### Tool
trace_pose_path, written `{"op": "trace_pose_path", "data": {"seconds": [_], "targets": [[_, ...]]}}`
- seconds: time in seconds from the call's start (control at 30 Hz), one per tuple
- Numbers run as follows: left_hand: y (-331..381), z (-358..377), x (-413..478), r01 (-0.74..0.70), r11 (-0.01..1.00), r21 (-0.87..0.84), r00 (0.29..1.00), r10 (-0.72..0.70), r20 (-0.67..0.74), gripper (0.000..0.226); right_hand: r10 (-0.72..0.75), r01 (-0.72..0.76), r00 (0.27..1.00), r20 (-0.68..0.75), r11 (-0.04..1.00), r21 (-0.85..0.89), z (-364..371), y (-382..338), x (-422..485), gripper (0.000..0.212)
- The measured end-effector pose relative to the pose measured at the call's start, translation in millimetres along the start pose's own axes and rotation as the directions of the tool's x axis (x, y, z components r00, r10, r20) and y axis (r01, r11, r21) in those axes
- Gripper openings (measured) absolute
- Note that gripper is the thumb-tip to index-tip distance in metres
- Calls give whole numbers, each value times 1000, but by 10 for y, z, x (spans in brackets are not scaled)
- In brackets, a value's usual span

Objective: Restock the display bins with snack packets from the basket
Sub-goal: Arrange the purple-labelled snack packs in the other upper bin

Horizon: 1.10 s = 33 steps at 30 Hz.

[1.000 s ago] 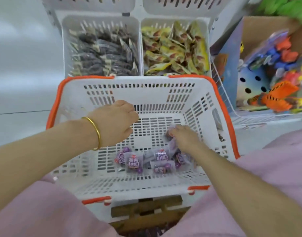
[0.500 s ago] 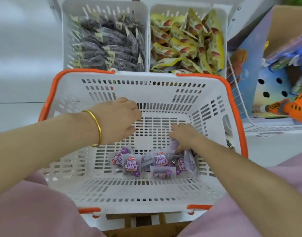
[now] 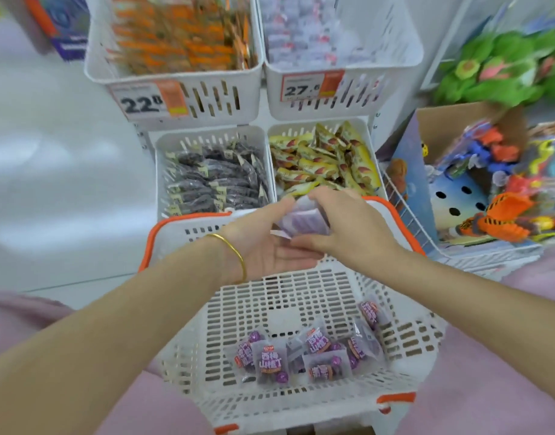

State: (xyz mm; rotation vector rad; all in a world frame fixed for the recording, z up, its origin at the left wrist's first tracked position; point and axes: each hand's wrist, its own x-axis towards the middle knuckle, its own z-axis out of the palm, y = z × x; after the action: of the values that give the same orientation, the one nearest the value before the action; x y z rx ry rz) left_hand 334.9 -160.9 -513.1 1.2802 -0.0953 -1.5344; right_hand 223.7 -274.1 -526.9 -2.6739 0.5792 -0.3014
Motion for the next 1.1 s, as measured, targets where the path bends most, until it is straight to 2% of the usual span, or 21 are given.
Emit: {"op": "trace_pose_path", "data": {"seconds": [0.1,0.17,0.27,0.4,0.47,0.57,0.63,0.7,0.77,0.87,1.03,1.1], "targets": [[57,-2,-119,-103,993,54,994,101,29,31,-73,69,994,78,996,59,-198,-79,24,71],[73,-38,-176,-150,981,119,988,145,54,27,-114,106,987,114,992,74,-273,-97,34,75],[91,-86,-200,-199,969,144,979,192,65,36,-91,61,985,149,979,195,-316,-72,51,79],[111,-177,-180,-246,962,121,969,244,27,56,49,-94,985,163,954,283,-282,33,116,65],[124,-209,-161,-251,960,123,967,254,-5,57,160,-226,970,183,867,443,-259,85,177,54],[159,-228,-155,-256,961,100,964,262,-43,46,298,-380,920,255,514,769,-258,136,247,46],[181,-232,-154,-274,957,100,959,280,-53,38,351,-430,883,312,336,838,-250,186,273,40],[197,-231,-157,-294,950,102,952,301,-56,38,375,-466,854,360,244,851,-228,207,269,29],[207,-222,-147,-314,942,117,943,324,-81,36,408,-470,836,367,188,863,-211,217,259,21],[210,-237,-98,-325,934,149,919,349,-182,22,450,-459,822,350,158,874,-226,230,243,21],[200,-336,18,-342,901,268,839,421,-345,29,488,-432,815,312,153,889,-231,256,219,15],[214,-328,33,-371,879,300,821,462,-336,24,490,-420,820,296,165,892,-232,270,217,28]]}}
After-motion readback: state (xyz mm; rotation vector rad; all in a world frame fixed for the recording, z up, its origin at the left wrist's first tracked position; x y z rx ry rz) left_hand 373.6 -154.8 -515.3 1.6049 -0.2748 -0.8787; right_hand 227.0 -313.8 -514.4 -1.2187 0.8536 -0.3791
